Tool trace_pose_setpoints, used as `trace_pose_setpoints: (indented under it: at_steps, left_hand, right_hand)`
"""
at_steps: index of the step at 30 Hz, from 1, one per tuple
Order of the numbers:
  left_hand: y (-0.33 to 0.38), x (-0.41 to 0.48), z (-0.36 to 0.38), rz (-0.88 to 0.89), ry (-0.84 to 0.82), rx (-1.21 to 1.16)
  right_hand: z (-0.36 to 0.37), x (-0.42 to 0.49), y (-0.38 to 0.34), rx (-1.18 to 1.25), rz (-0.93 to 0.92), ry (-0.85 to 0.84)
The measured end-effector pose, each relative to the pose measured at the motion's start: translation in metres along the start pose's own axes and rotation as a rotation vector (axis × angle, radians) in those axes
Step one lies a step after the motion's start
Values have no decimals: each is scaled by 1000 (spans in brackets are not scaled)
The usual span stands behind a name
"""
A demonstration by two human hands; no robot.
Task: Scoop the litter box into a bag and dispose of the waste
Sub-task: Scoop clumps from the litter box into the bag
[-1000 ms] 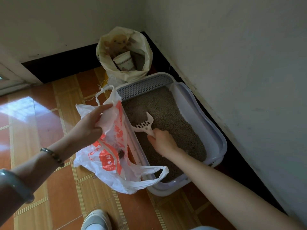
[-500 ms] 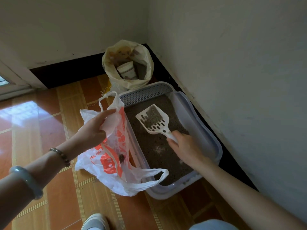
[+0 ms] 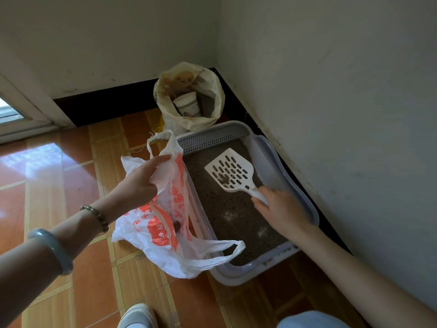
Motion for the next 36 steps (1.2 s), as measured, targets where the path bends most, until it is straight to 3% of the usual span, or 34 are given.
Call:
trace_pose_setpoints:
  at_steps: [26, 31, 36]
  left_hand:
    - [-11, -4, -8, 4, -18, -31]
    - [-7, -8, -12, 20, -31, -58]
    - [4, -19, -20, 72, -77, -92]
  right_hand:
    - [-6, 6, -7, -92, -55, -5]
    - [-38, 11, -44, -116, -151, 55]
    - [-69, 7, -104, -330, -344, 116]
Point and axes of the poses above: each hand's wrist, its own x-axis towards the middle knuckle, its own z-axis out of the palm, y = z × x, the point moved 8 cm from there along x, towards the middle knuckle, and after that the axes turned 1 degree about -y, right-handed, at the moved point
